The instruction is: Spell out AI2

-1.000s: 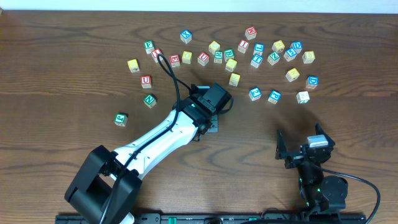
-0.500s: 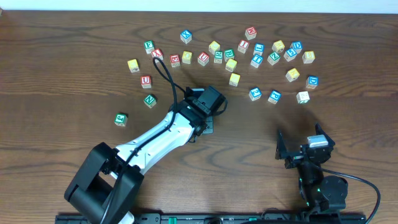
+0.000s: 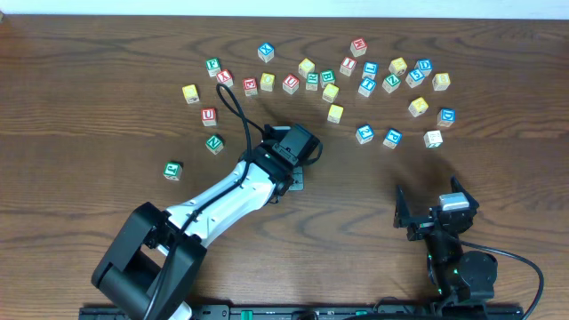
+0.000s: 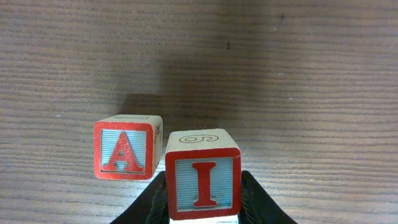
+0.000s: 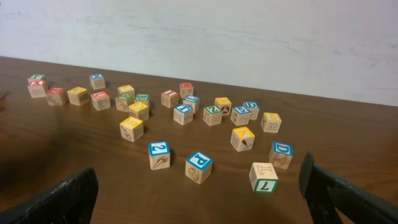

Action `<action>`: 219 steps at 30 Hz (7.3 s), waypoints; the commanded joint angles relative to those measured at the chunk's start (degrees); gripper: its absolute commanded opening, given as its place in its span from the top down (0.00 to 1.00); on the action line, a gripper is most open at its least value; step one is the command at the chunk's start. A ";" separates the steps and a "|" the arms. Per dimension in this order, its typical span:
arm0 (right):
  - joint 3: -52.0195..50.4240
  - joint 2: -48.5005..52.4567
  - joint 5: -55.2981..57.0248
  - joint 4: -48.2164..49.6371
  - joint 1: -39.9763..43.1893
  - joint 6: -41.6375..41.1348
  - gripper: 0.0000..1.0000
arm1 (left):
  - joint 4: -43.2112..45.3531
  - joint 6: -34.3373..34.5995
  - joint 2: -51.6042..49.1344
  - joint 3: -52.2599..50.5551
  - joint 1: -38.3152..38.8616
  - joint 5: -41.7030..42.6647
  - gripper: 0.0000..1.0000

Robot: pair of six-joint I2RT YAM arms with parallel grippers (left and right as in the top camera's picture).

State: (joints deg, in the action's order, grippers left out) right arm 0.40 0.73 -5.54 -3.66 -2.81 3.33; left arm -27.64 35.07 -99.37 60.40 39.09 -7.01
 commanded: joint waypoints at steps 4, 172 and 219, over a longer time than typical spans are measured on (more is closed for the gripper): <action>-0.09 -0.17 0.24 -0.24 0.42 -0.74 0.01 | 0.94 -2.01 -1.38 -1.07 -0.31 -0.26 0.92; -0.09 -0.17 0.24 -0.22 0.42 -0.72 0.01 | -16.04 -26.53 15.91 16.41 -21.68 16.76 0.18; 79.43 85.50 2.56 -36.28 -3.34 -16.04 0.01 | -18.84 -27.98 15.96 17.35 -26.60 9.29 0.16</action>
State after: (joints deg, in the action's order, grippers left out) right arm 77.52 83.44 -8.05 -38.81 -4.12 -8.60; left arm -46.28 7.60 -83.68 76.49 12.53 3.01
